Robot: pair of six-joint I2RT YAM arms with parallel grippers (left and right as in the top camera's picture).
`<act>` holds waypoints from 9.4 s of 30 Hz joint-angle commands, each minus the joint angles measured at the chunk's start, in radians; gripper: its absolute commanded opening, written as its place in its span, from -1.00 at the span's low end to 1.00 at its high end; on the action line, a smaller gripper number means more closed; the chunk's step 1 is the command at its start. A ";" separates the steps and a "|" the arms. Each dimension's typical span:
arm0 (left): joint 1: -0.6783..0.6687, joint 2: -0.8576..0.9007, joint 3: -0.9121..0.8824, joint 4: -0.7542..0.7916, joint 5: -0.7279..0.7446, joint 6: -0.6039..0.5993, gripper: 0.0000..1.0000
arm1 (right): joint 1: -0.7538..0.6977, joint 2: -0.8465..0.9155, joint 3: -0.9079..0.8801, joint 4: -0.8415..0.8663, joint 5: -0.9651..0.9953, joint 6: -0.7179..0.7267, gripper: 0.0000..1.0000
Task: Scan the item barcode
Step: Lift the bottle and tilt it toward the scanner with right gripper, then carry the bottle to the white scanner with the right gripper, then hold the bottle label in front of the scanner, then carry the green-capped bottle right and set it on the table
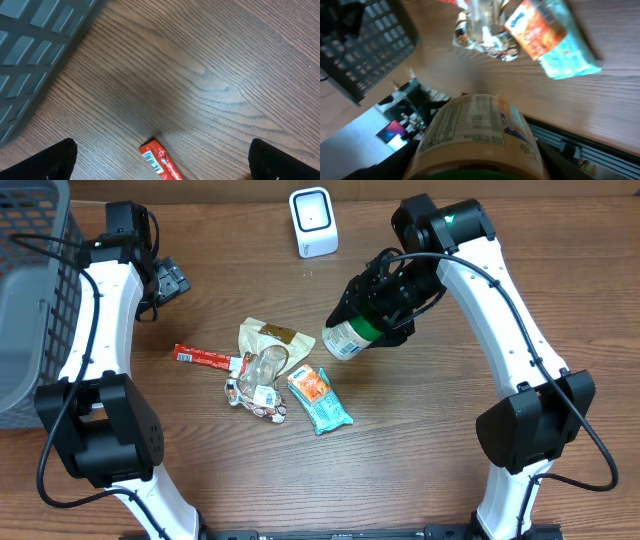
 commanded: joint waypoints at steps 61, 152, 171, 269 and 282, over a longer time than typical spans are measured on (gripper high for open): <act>-0.006 -0.005 0.022 0.001 0.004 -0.006 0.99 | -0.084 -0.031 0.015 0.009 -0.280 0.373 -0.93; -0.006 -0.005 0.022 0.001 0.004 -0.006 0.99 | 0.013 -0.023 0.296 0.401 0.634 -0.402 -0.93; -0.006 -0.005 0.022 0.001 0.004 -0.006 1.00 | 0.037 0.221 0.296 0.962 0.635 -0.405 -0.93; -0.006 -0.005 0.022 0.001 0.004 -0.006 1.00 | -0.605 0.122 -0.084 0.296 0.737 -0.329 -0.82; -0.006 -0.005 0.022 0.001 0.004 -0.006 1.00 | -0.872 0.122 -0.281 0.418 0.751 -0.155 -0.66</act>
